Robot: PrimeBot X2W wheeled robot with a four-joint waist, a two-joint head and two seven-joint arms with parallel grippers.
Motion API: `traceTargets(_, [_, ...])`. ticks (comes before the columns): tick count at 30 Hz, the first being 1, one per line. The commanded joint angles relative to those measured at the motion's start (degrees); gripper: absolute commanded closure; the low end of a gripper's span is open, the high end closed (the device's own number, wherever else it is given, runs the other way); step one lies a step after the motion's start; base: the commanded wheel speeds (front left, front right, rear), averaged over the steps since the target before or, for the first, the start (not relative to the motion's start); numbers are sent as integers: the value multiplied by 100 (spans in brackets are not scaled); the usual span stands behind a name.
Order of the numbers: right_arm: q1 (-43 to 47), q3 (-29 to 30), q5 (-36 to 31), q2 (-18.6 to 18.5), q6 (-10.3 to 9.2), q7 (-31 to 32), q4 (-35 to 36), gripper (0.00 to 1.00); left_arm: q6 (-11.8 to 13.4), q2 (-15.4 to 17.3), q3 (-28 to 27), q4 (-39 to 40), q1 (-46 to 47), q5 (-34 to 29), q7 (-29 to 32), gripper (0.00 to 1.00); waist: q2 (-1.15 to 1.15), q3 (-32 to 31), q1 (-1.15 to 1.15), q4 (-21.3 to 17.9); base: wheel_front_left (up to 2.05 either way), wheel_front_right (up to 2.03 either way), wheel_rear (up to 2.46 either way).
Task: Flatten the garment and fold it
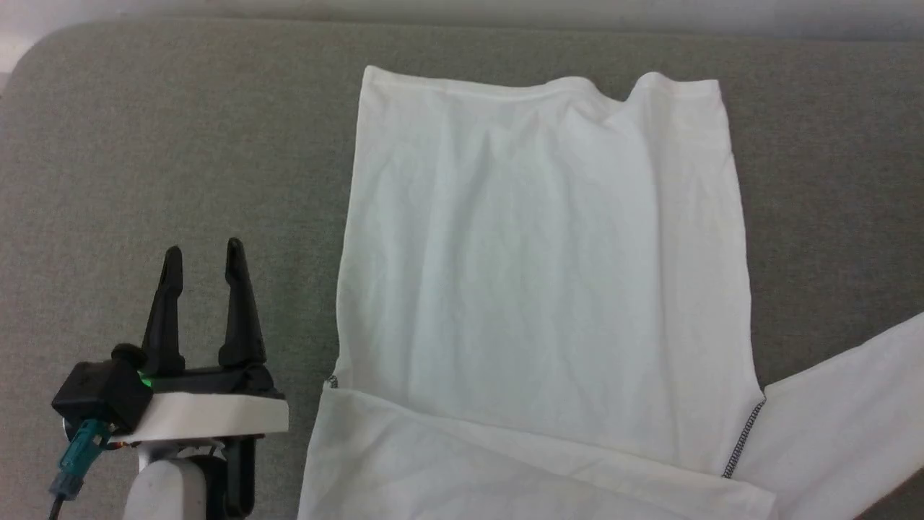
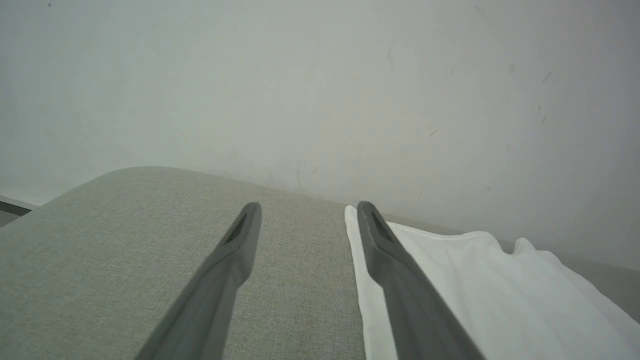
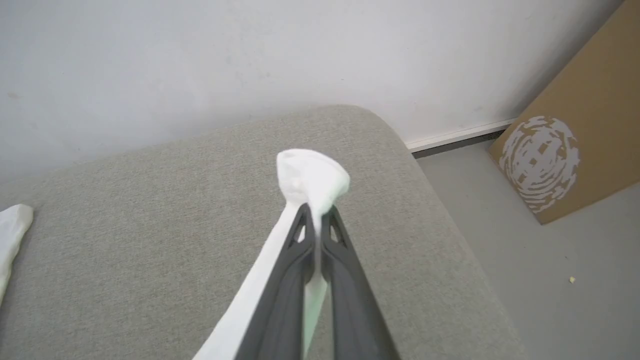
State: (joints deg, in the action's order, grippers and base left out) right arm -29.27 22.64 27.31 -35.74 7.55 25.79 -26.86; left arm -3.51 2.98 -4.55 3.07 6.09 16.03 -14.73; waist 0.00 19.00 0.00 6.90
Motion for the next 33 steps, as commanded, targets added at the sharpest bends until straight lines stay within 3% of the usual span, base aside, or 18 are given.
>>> traceTargets(1, [207, 172, 19, -20, -6, -68, 115, 100, -46, -9, -47, -27, -100, -63, -27, 0, 0, -420, 0, -307, 0, 0, 0])
traceTargets(7, [1162, 500, 186, 292, -6, -202, 1177, 100, -56, -9, -182, -138, -396, -67, -27, 0, 0, -874, 0, -391, 0, 0, 0])
traceTargets(14, [2273, 126, 639, 1368, -6, 274, 3100, 100, -41, 23, -216, -231, -727, -58, 13, 0, 0, -1340, 0, -382, 0, 0, 0])
traceTargets(19, [2720, -700, 593, 2305, -6, 478, 4017, 100, -33, 90, -226, -253, -813, -35, 113, 0, 0, -1555, 0, -337, 0, 0, 0])
traceTargets(22, [2817, -1419, 539, 2863, -6, 494, 4128, 100, -22, 123, -219, -245, -843, -31, 179, 0, 0, -1615, 0, -297, 0, 0, 0])
traceTargets(25, [2856, -2149, 722, 3163, -6, 404, 3921, 100, -19, 148, -206, -257, -846, -15, 229, 0, 0, -1641, 0, -210, 0, 0, 0])
traceTargets(33, [2416, -4149, 1391, 3283, -6, -218, 2805, 100, -24, 181, -121, -347, -740, 21, 298, 0, 0, -1529, 0, 116, 0, 0, 0])
